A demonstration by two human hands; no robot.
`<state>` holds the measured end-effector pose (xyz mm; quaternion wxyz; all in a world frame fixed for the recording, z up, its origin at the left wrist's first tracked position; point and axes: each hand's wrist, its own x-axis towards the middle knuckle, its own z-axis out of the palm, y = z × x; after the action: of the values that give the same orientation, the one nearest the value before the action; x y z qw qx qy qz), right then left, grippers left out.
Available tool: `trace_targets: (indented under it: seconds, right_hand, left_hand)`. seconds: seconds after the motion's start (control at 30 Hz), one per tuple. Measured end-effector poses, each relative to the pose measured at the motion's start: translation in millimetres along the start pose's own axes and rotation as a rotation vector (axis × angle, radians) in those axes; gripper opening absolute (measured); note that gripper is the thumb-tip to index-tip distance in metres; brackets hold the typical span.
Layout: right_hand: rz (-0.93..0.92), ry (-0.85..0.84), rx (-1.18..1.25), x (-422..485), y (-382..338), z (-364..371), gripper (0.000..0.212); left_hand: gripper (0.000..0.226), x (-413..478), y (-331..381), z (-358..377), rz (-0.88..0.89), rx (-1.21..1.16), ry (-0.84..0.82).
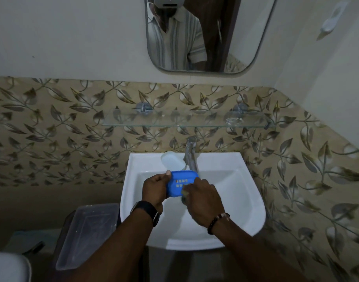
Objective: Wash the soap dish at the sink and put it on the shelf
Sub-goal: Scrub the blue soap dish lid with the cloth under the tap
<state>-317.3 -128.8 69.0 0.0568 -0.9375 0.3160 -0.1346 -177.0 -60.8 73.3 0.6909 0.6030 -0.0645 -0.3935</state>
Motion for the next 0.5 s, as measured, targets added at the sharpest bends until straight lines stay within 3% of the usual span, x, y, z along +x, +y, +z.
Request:
trace_targets:
  seconds: [0.1,0.33,0.5]
  right_hand:
    - [-0.115,-0.017,0.112,-5.3,6.0,3.4,0.029]
    - [-0.25,0.134,0.105,-14.6,35.2,7.9,0.046]
    - [-0.298,0.268,0.172,-7.0,43.4,4.4,0.035]
  left_hand:
    - [0.029,1.2,1.8,-5.7,-0.083,-0.024,-0.015]
    - [0.032,5.5,5.1,-5.0,-0.213,-0.029,-0.072]
    - [0.028,0.2,3.4,-0.8,-0.311,-0.044,-0.131]
